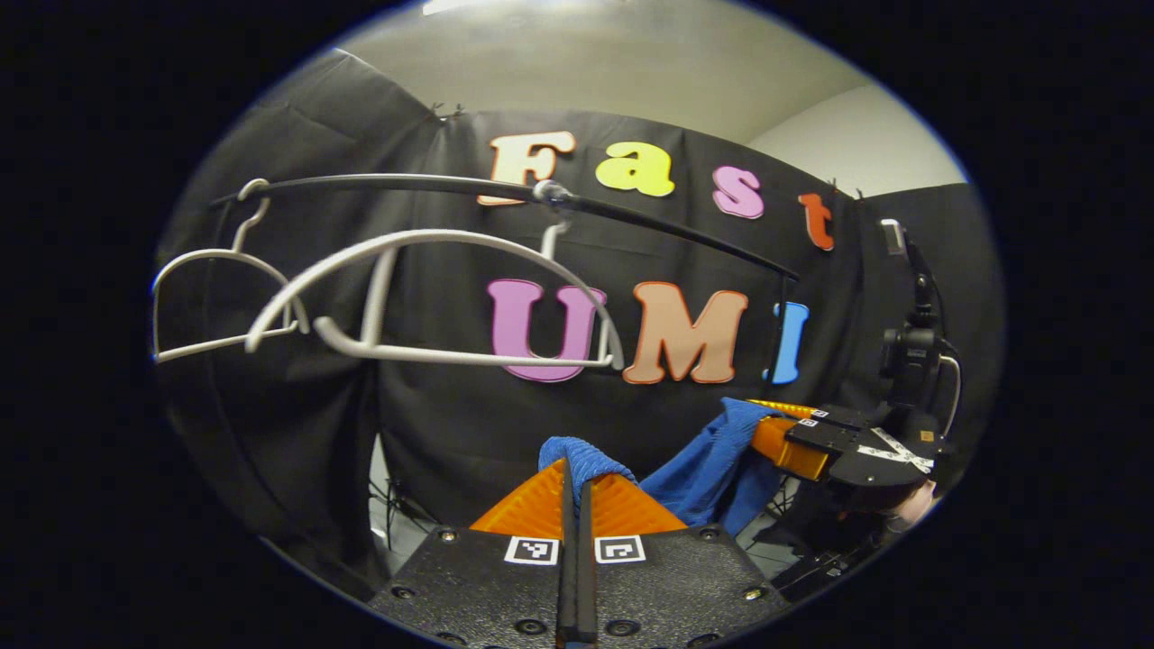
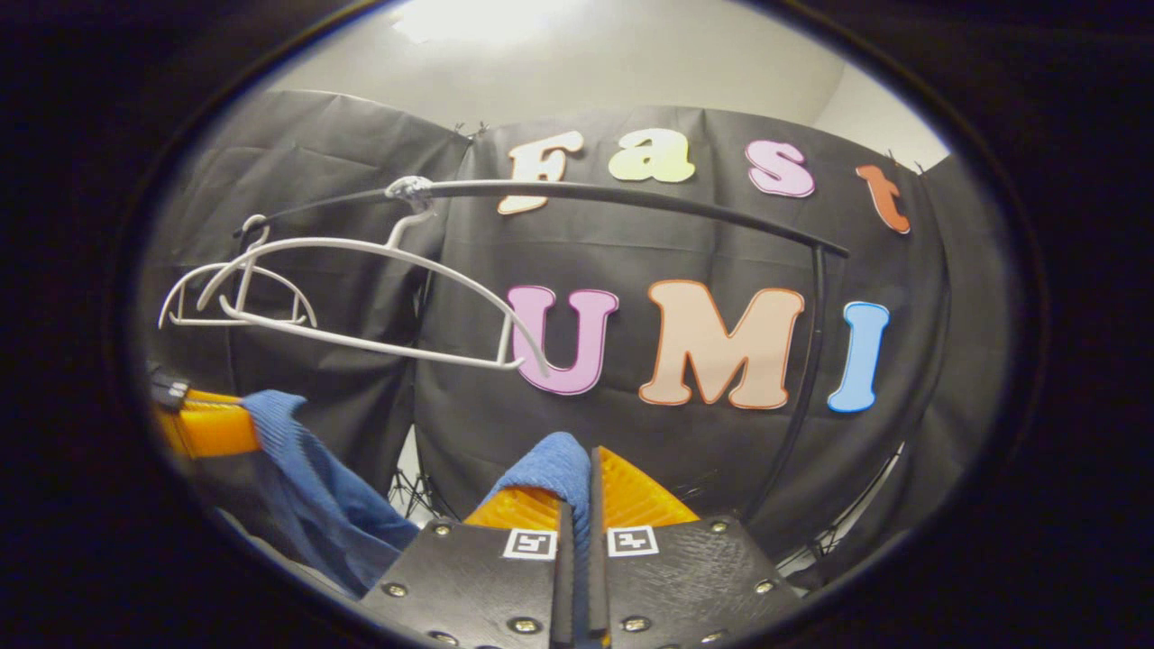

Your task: Grasp the clothes on the hanger with both hands and then place them into the laundry hamper below.

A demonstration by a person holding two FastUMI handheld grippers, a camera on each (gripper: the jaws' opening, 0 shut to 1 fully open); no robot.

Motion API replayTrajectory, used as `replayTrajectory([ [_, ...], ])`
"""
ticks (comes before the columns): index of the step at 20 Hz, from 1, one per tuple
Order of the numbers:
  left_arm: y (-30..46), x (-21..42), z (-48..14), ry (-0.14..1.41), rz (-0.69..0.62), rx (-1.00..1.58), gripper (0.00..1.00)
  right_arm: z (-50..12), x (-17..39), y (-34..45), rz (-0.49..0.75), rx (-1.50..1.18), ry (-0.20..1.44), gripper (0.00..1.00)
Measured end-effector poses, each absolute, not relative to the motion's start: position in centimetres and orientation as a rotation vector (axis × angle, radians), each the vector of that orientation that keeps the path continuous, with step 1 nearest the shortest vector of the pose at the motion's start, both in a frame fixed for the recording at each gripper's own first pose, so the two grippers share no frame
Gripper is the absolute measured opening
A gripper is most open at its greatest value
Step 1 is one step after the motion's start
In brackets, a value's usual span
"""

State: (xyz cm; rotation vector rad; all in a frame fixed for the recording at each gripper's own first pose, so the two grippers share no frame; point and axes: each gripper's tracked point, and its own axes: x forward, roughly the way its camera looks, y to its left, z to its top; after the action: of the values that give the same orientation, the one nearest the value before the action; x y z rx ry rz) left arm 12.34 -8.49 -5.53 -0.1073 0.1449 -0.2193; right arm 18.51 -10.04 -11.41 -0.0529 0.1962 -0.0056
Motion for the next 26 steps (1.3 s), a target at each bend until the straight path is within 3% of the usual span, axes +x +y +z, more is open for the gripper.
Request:
replayTrajectory([
  [8, -14.2, 17.1, -7.7, 0.201, -0.349, -0.288, 0.01, -14.1, 18.7, -10.8, -0.017, 0.036, 0.259, 0.07],
  [9, -14.5, 17.4, -8.6, 0.228, -0.343, -0.308, 0.0, -15.2, 18.8, -11.0, -0.024, 0.037, 0.283, 0.02],
  [10, -14.8, 17.8, -9.8, 0.251, -0.333, -0.319, 0.01, -16.5, 19.0, -11.1, -0.028, 0.04, 0.309, 0.07],
  [15, -14.1, 20.0, -19.2, 0.416, -0.314, -0.267, 0.01, -24.4, 19.0, -10.3, -0.028, 0.043, 0.462, 0.07],
  [26, -11.5, 17.0, -37.5, 0.883, -0.281, -0.18, 0.01, -43.8, 14.5, -8.6, -0.044, 0.085, 0.869, 0.07],
])
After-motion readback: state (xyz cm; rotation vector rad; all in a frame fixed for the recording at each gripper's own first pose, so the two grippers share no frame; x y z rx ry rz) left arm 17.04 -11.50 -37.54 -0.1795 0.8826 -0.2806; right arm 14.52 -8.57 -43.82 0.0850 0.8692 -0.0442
